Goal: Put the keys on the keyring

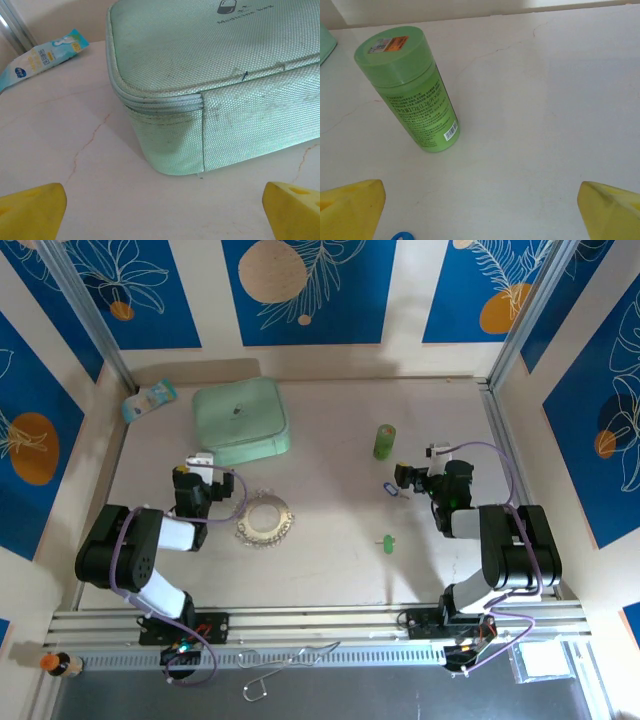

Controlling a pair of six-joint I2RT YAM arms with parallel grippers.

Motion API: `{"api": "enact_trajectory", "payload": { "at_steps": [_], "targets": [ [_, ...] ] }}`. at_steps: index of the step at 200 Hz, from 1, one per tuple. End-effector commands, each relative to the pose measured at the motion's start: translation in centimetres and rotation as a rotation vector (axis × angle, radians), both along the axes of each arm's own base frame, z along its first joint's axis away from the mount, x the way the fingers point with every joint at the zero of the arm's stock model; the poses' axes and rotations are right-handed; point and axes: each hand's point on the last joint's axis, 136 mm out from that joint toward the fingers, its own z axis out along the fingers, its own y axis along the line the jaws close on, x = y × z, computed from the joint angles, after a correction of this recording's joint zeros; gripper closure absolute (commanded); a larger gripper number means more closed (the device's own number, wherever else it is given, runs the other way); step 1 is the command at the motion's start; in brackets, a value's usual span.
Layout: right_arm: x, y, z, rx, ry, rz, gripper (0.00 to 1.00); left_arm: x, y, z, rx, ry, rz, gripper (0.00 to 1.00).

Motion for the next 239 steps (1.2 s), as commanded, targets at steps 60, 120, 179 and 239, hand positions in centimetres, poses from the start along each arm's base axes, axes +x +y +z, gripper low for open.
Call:
{"api": "enact_trajectory", "payload": {
  "at_steps": [60, 120, 179, 239],
  "targets": [
    [0.6, 0.0, 0.8, 0.012, -0.017, 0.004, 0.01, 0.4, 0.1, 0.7, -0.010, -0.019, -0.006, 0.00],
    [0.6, 0.0, 0.7, 0.013, -0.015, 0.003, 0.01, 0.4, 0.1, 0.7, -0.012, -0.019, -0.004, 0.00],
    [0.5, 0.0, 0.8, 0.016, -0.018, 0.004, 0.01, 0.3, 0.2, 0.6, -0.014, -0.019, -0.004, 0.00],
    [-0.4, -0.9, 4.5, 0.025, 0.038, -0.061, 0.00, -1.2, -0.3, 4.8, -0.013, -0.063, -0.047, 0.04]
  ]
}}
